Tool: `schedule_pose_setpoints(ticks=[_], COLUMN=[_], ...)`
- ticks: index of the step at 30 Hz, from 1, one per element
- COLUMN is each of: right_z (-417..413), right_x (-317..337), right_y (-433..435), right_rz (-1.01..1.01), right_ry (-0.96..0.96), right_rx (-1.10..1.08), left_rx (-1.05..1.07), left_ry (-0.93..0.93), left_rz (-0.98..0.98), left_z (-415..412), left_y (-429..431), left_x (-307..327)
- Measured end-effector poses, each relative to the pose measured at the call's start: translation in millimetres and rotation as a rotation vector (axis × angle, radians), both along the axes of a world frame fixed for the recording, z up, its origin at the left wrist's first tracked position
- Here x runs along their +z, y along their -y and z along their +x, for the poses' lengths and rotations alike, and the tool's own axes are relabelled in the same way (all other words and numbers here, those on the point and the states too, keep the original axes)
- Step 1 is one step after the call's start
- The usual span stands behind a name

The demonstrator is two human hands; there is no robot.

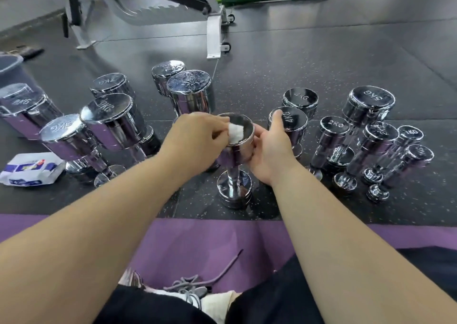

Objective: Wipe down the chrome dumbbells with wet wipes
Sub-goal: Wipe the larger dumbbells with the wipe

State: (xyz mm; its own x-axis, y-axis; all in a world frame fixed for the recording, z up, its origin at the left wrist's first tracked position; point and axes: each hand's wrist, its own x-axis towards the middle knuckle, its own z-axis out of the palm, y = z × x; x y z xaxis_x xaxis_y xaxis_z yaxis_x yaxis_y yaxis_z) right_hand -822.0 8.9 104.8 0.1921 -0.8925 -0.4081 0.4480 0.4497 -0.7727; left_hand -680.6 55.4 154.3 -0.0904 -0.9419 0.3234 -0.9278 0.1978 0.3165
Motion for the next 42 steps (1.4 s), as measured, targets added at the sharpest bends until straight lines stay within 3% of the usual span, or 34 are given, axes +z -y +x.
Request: schedule_pose_setpoints(ticks=[4, 10, 15, 18, 20, 24, 31, 35, 42], right_z=[4.3, 5.9, 2.3, 5.0, 5.5, 10.0, 0.6, -1.1, 6.7], right_x=[-4.7, -4.3, -7.9, -8.1, -6.6, -1.8, 21.7, 30.2, 27.0], right_y=[0.8, 1.6, 2.2, 1.5, 2.5, 0.3, -4.8, -13.1, -21.0], right_rz=[-0.013, 0.02, -0.021, -0.041, -0.03, -0.039, -0.307, -0.342, -0.305], right_ry=[0.022, 0.024, 0.035, 0.042, 0.061, 0.025, -0.117, -0.177, -0.21], right_rx=[0.007, -0.027, 0.012, 0.012, -0.013, -0.022, -0.052, -0.047, -0.14], left_rx=[-0.164, 0.099, -0.066, -0.136, -0.051, 0.092, -0.172, 0.043, 0.362], left_ry=[0.045, 0.065, -0.095, 0.056, 0.11, -0.042, -0.204, -0.256, -0.551], left_rz=[-0.088, 0.086, -0.077, -0.017, 0.039, 0.021, -0.19, -0.31, -0.175], left_z=[-17.0, 3.9, 3.2, -14.7, -12.9, 18.0, -7.8, -5.6, -24.4], left_y=[-5.0, 32.2, -14.6, 16.2, 36.6, 22.5, -3.5, -15.7, -28.3], left_x=[-7.5, 3.4, 0.1, 5.3, 12.0, 2.3, -17.9, -35.4, -28.2])
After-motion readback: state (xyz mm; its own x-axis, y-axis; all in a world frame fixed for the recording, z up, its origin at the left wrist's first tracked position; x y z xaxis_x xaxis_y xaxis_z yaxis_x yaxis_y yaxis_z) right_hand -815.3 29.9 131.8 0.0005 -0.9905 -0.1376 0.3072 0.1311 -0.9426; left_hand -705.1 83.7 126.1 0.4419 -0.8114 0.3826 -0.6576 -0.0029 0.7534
